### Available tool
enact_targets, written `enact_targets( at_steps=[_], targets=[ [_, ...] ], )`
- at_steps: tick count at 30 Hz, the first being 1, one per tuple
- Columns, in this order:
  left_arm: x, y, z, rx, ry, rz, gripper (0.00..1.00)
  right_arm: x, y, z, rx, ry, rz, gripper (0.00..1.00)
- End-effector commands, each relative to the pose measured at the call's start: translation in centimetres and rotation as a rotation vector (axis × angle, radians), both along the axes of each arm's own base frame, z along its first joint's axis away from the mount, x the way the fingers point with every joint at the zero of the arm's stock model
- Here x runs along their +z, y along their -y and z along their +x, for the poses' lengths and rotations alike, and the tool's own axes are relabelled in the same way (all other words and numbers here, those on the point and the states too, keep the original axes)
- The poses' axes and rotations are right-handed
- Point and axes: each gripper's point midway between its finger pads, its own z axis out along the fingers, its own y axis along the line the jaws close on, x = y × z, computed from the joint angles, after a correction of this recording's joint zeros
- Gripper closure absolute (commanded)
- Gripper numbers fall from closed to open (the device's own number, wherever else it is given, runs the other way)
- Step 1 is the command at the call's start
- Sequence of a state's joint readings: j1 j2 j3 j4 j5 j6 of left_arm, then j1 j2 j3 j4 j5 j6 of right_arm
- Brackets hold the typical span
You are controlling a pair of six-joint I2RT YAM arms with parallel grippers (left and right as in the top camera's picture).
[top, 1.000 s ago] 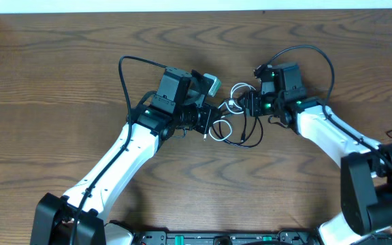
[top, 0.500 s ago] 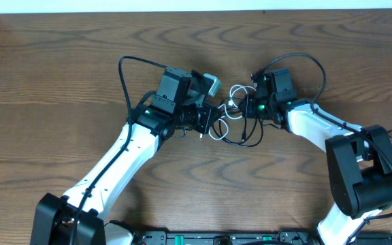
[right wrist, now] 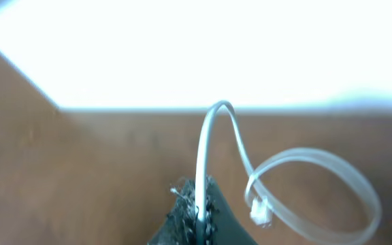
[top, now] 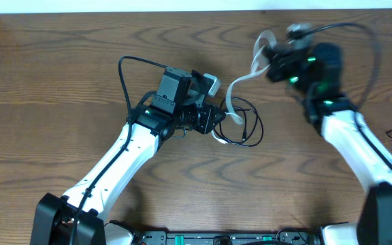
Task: Untangle cables
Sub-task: 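Pull the white cable to the right edge with the right gripper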
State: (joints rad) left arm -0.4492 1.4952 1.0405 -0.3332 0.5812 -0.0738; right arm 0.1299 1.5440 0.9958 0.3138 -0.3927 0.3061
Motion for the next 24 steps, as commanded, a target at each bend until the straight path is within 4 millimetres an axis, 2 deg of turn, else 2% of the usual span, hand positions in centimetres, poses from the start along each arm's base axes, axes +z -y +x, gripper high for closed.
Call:
enact_targets(
  at_steps=[1,3,5,7,9,12,18,21,24],
  targets=[
    [0.3,0.0,0.2,-0.004,0.016,0.005,0.66,7.5,5.2,-0.4,-0.114,0.213,0.012,0.99],
    [0.1,-0.2,0.3,0.008,0.017,0.020,0.66,11.1,8.3,-1.2,-0.184,0.305,0.058,0.99],
    [0.0,-0.4,0.4,0.019,0.019,0.033,0.66,13.2,11.0,-1.9,-0.249,0.354,0.082,0.99],
    [0.0,-0.4,0.5,0.020,0.019,0.034,0.66,14.2,14.1,-2.4,-0.341,0.379,0.073,0.99],
    [0.0,-0.4,0.5,0.020,0.019,0.034,0.66,13.9,16.9,-2.4,-0.428,0.366,0.063,0.99],
    [0.0,-0.4,0.4,0.020,0.019,0.035,0.66,11.8,20.5,-2.4,-0.543,0.288,0.046,0.99],
    [-0.4,-0.9,0.7,0.040,0.021,0.060,0.66,5.4,26.8,-3.4,-0.758,0.056,-0.067,0.99],
    [-0.9,-1.7,1.1,0.079,0.030,0.110,0.66,1.7,30.6,-4.9,-0.908,-0.080,-0.142,0.99],
    [-1.5,-2.9,1.6,0.127,0.040,0.174,0.66,-1.1,33.7,-6.8,-1.064,-0.198,-0.197,0.99]
  ],
)
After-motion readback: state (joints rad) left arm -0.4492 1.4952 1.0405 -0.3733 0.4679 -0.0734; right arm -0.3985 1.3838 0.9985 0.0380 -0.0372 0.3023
